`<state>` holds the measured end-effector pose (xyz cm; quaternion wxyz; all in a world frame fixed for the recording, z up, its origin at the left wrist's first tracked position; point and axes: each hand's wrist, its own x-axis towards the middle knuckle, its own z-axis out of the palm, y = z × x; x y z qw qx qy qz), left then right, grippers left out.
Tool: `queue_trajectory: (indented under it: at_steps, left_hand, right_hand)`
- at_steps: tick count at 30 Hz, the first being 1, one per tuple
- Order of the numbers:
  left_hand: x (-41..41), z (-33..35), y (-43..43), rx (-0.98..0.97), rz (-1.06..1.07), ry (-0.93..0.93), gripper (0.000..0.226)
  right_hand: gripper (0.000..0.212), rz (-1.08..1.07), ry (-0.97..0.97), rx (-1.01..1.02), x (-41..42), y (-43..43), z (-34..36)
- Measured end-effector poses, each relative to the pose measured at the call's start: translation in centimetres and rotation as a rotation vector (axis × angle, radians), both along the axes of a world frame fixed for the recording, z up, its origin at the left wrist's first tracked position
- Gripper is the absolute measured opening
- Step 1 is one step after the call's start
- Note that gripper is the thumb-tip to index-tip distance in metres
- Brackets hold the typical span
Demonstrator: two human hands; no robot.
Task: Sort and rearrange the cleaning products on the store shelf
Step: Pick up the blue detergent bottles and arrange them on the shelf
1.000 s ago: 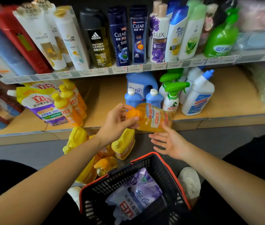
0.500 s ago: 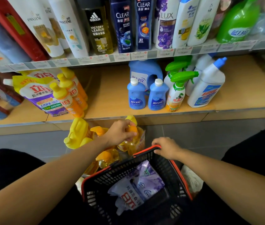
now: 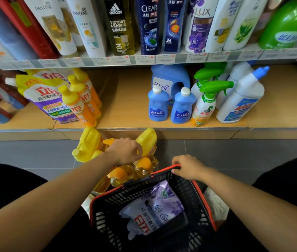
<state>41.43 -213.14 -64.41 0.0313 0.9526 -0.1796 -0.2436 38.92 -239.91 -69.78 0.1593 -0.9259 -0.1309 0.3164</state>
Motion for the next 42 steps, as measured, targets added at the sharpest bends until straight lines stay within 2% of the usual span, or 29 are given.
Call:
queue_trajectory:
  at_steps: [5, 8, 11, 14, 19, 21, 23, 26, 32, 35, 40, 42]
  left_hand:
    - [1.3, 0.7, 1.5, -0.087, 0.211, -0.150, 0.033]
    - [1.7, 0.1, 2.7, 0.007, 0.217, -0.232, 0.049]
    - [1.6, -0.8, 4.4, 0.061, 0.362, -0.161, 0.058]
    - [0.7, -1.9, 6.0, 0.037, 0.359, -0.101, 0.055]
    - [-0.2, -2.6, 7.3, -0.048, 0.290, -0.091, 0.056]
    - [-0.5, -2.5, 7.6, -0.106, 0.296, -0.079, 0.055]
    - [-0.7, -2.4, 7.8, -0.171, 0.313, -0.067, 0.053]
    - [-0.8, -1.9, 8.0, -0.261, 0.371, -0.054, 0.051]
    - [-0.6, -0.7, 7.8, -0.422, 0.500, -0.070, 0.043]
    - [-0.3, 0.4, 6.8, -0.521, 0.515, -0.111, 0.055]
    - [-0.5, 3.5, 4.1, -0.823, 0.449, -0.069, 0.095]
    - [-0.8, 4.7, 3.1, -0.919, 0.398, -0.063, 0.094]
  right_hand:
    - [0.045, 0.046, 0.048, -0.069, 1.9, 1.0, 2.2]
    - [0.048, -0.079, -0.132, 0.102, 4.8, 2.1, 5.3]
    - [0.045, -0.205, -0.393, 0.312, 8.7, 3.2, 8.5]
    - [0.057, -0.193, -0.593, 0.357, 12.7, 4.2, 10.4]
    - [0.079, -0.015, -0.531, 0.223, 17.5, 5.9, 10.5]
    - [0.075, 0.029, -0.538, 0.139, 17.9, 6.8, 9.8]
    - [0.057, 0.064, -0.609, 0.092, 17.9, 7.5, 9.5]
    - [0.032, 0.131, -0.651, 0.200, 17.6, 7.9, 9.7]
    - [0.024, 0.070, -0.663, 0.407, 15.5, 7.1, 11.1]
    - [0.023, 0.072, -0.611, 0.512, 13.8, 7.2, 13.0]
    - [0.019, 0.052, -0.481, 0.731, 10.8, 6.9, 16.8]
    - [0.018, 0.074, -0.436, 0.778, 9.7, 6.9, 17.9]
